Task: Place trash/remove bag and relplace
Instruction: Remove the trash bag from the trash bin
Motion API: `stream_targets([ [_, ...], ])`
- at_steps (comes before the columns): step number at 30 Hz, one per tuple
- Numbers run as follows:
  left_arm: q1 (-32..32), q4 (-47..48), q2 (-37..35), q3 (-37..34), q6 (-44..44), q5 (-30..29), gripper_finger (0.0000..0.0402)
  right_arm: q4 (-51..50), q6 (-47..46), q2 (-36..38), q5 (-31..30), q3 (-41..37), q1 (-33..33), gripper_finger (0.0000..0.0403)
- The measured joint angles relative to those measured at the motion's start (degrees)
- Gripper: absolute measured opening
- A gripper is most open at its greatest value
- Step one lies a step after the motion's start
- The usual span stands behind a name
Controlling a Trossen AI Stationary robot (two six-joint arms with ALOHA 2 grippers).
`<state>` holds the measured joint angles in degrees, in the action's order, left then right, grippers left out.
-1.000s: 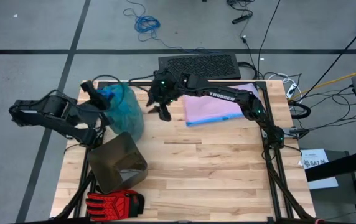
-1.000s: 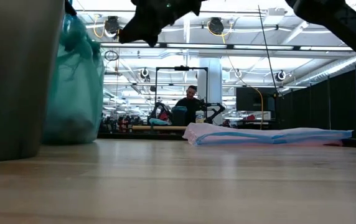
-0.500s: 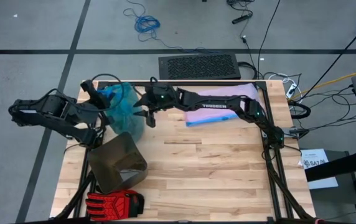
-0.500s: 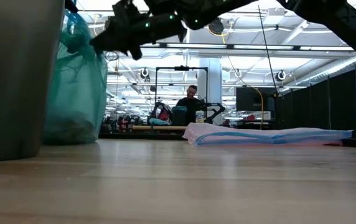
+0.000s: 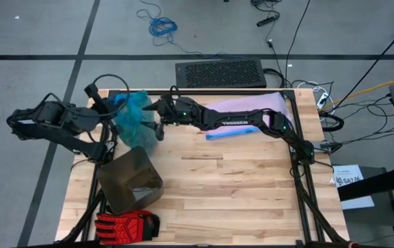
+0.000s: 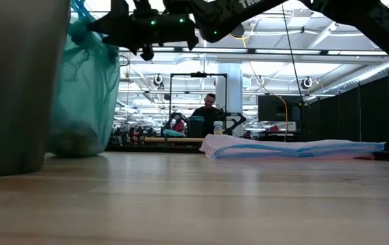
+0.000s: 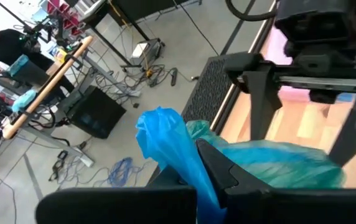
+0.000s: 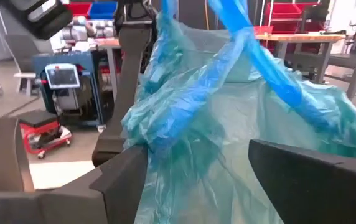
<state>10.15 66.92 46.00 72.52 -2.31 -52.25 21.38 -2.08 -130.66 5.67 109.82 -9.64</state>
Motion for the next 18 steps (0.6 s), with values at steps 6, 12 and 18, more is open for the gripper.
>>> stream_targets([
  [6, 0.0, -3.0, 0.0, 0.0, -1.3, 0.1, 0.0, 0.6, -2.2, -3.2, -1.4, 0.0, -0.1, 0.0206],
  [12, 0.0, -6.1, 0.1, 0.0, -3.1, 0.1, 0.0, -1.8, -0.6, -4.1, -3.7, 0.0, -0.1, 0.0031],
  [18, 0.0, -6.0, 0.1, 2.6, -4.3, -0.1, 0.0, -5.5, 1.8, -3.7, -7.3, 0.0, -0.4, 0.0003],
])
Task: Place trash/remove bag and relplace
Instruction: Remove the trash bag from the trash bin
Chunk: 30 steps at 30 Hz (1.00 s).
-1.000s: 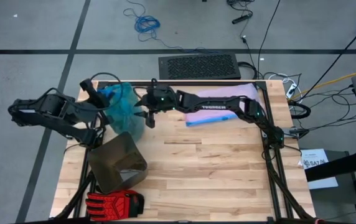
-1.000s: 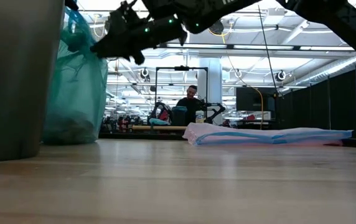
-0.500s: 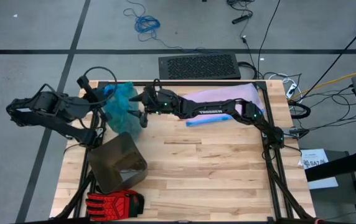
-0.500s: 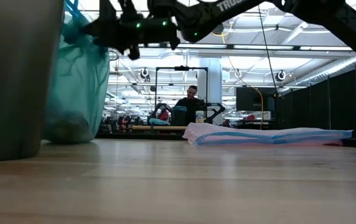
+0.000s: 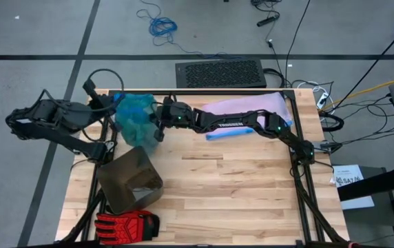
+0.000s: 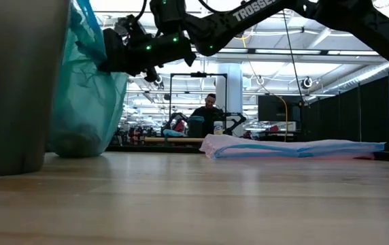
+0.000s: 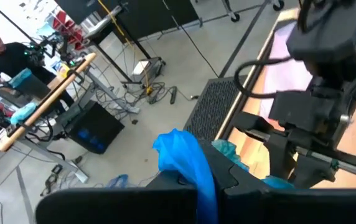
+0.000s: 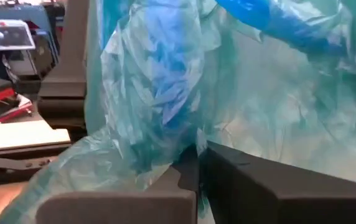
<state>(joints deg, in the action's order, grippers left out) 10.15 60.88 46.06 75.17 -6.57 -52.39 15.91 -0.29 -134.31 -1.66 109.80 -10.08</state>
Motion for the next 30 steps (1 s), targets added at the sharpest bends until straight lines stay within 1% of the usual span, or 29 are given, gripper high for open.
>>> stream_targets([
  [2, 0.0, 0.0, 0.0, 1.1, -0.3, -0.4, 0.0, -1.7, 0.0, 0.4, -0.9, 0.0, -0.2, 0.0001],
  [6, 0.0, 0.0, -1.1, 2.3, -0.4, -2.2, 0.0, -3.4, 1.8, 0.5, -6.1, 0.0, -0.4, 0.0001],
  [10, 0.0, 0.0, -2.8, 2.3, 0.2, -2.9, 0.0, -3.0, 2.0, 0.8, -5.9, 0.0, -0.4, 0.0],
  [13, 0.0, 0.1, -3.6, 2.4, 2.4, -0.5, 0.0, -3.1, 2.3, 0.8, -5.9, 0.0, -0.3, 0.0],
  [16, 0.0, 1.3, -3.5, 2.4, 5.3, 6.0, 0.0006, -2.6, 2.4, 0.8, -5.8, 0.0, -0.2, 0.0],
  [18, 0.0, 2.1, -3.0, 2.4, 6.3, 9.0, 0.0022, -2.4, 2.6, 0.8, -5.8, 0.0, -0.2, 0.0],
  [20, 0.0, 2.4, -2.4, 2.4, 6.3, 10.5, 0.0047, -2.5, 2.9, 0.8, -5.8, 0.0, -0.2, 0.0],
  [26, 0.0, 4.8, -1.0, 2.3, 9.8, 10.3, 0.0138, -2.6, 3.7, 2.0, -5.8, 0.0, 0.2, 0.0],
  [30, 0.0, 4.5, -0.7, 0.1, 13.9, 9.1, 0.0187, -2.6, 5.5, 4.0, -5.8, 0.0, 1.0, 0.0],
])
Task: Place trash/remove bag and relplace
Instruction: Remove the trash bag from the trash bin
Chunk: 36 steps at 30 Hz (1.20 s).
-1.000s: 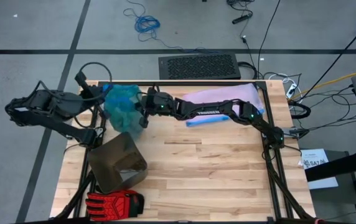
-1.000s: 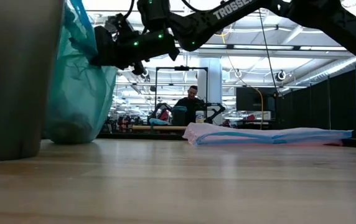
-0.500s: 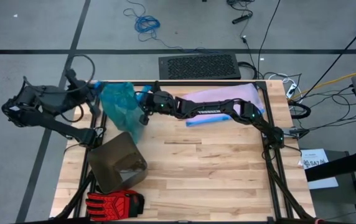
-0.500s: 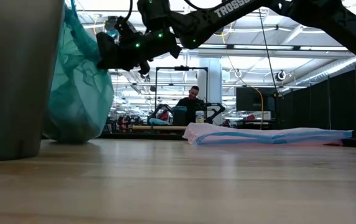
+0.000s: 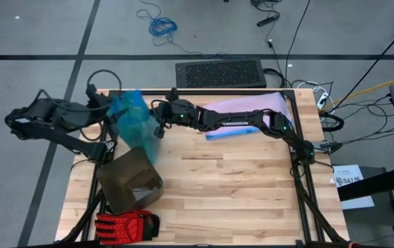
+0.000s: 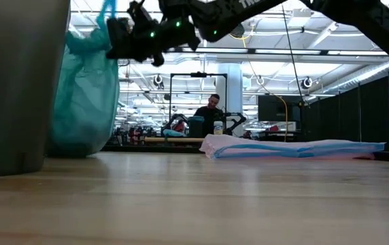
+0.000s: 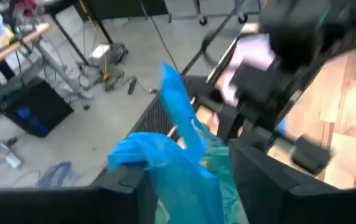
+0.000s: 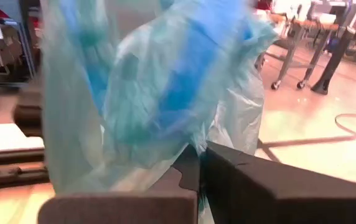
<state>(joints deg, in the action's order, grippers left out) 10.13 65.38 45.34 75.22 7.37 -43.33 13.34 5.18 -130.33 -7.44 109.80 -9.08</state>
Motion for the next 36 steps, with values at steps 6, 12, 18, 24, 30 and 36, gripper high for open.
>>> stream_targets([
  [6, 0.0, -3.4, 0.0, -3.8, 1.3, -4.6, 0.0216, 0.5, 2.6, 1.9, 0.3, 0.0, 1.8, 0.0],
  [12, 0.0, -12.1, -0.6, -4.0, -0.5, 0.2, 0.0217, 0.5, 3.5, 1.9, 0.3, 0.0, 2.6, 0.0],
  [18, 0.0, -13.5, -0.3, -4.0, -2.3, 0.8, 0.0196, 0.9, 3.5, 1.9, 0.2, 0.0, 2.7, 0.0],
  [24, 0.0, -14.3, 2.5, -4.0, -7.9, -1.9, 0.0031, -0.1, 3.5, 1.9, 0.3, 0.0, 2.7, 0.0],
  [30, 0.0, -19.0, 2.9, -2.2, -13.1, -3.5, 0.0003, -1.7, 2.3, 0.9, 0.3, 0.2, 1.4, 0.0],
  [36, 0.0, -21.8, 1.7, 1.5, -17.3, -4.3, 0.0001, -2.6, 0.0, -1.8, 0.1, 0.0, 0.0, 0.0],
])
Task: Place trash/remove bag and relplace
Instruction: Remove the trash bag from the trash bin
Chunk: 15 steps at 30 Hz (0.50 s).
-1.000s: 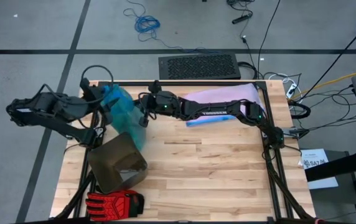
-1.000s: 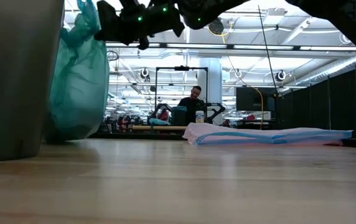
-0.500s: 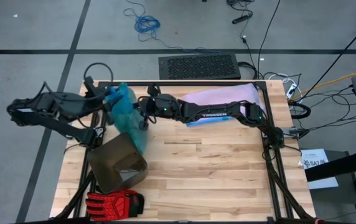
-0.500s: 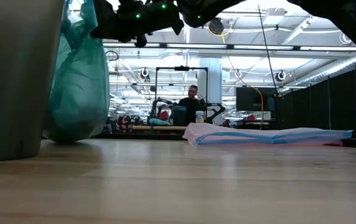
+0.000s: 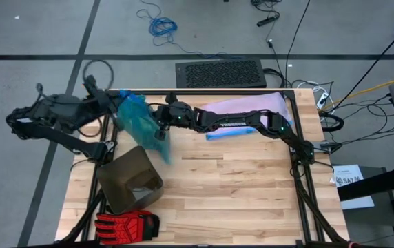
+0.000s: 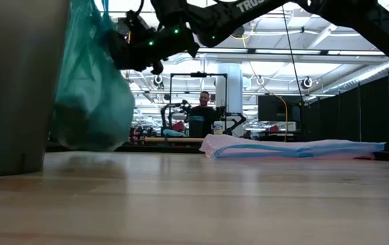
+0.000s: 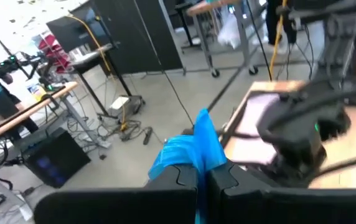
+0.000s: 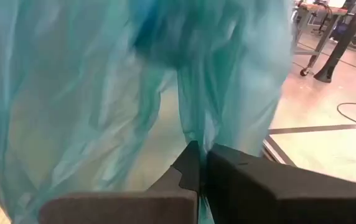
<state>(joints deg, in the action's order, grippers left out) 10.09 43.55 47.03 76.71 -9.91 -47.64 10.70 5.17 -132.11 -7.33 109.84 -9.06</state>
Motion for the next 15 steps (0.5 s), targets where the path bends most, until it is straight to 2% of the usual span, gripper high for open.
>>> stream_targets([
  [10, 0.0, 2.7, -1.0, 0.8, 0.4, -0.6, 0.0001, -3.2, -2.3, 0.4, 2.9, -0.1, 0.0, 0.0001],
  [15, 0.0, 3.4, -1.0, 0.8, 0.6, -0.9, 0.0, -7.1, -1.0, 5.5, 3.2, 0.1, 0.2, 0.0039],
])
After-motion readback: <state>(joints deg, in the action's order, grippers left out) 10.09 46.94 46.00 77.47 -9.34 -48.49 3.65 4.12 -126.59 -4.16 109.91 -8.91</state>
